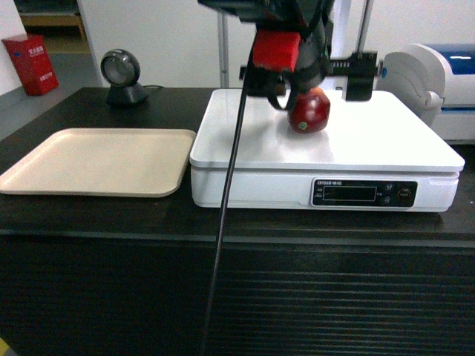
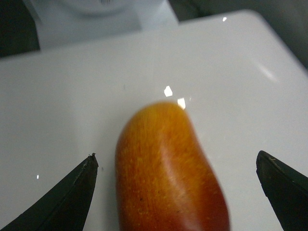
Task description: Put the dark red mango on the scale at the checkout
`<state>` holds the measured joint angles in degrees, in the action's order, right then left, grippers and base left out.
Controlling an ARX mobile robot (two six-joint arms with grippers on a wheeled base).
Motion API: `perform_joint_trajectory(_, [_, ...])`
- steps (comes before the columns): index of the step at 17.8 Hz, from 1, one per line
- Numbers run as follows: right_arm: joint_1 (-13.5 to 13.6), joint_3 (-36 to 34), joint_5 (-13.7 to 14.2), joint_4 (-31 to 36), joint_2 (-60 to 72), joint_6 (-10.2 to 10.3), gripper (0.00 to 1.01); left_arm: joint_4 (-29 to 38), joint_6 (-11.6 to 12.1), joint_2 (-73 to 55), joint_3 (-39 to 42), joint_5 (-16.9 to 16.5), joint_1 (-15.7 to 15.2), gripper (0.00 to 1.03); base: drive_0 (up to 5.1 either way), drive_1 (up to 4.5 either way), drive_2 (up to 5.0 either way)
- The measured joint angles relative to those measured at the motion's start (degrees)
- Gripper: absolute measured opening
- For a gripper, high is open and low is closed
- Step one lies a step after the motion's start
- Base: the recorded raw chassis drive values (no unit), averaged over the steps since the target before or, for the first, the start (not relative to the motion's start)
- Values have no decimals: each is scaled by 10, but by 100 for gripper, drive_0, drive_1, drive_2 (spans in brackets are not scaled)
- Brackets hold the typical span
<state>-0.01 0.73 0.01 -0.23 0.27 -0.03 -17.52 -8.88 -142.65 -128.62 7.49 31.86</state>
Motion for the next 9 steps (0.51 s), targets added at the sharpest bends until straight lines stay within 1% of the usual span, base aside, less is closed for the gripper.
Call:
perform_joint_trajectory(1, [0, 0, 0, 0, 0, 0, 98, 33, 9, 40, 29, -1, 0, 98, 0, 0, 0])
perform_joint_trajectory(2, [0, 0, 0, 0, 0, 0, 98, 79, 23, 85, 64, -2, 1, 98, 0, 0, 0])
perform_joint_trajectory(3, [0, 0, 0, 0, 0, 0, 98, 123, 38, 125, 102, -10, 2, 98, 0, 0, 0])
perform_joint_trajectory(4, [0, 0, 0, 0, 0, 0, 98, 170, 51, 165, 143, -27, 2, 98, 0, 0, 0])
perform_joint_trajectory(5, [0, 0, 0, 0, 0, 0, 98, 218, 65, 210, 194, -40, 0, 98, 0, 0, 0])
perform_joint_trajectory(6, [0, 0, 0, 0, 0, 0, 98, 259, 84, 255, 253, -48, -4, 98, 0, 0, 0])
perform_joint_trajectory(8, [0, 0, 0, 0, 0, 0, 98, 334, 128, 311, 353, -40, -32, 98, 0, 0, 0])
perform_joint_trajectory(9, [0, 0, 0, 0, 0, 0, 98, 343, 143, 324, 386, -33, -56, 98, 0, 0, 0])
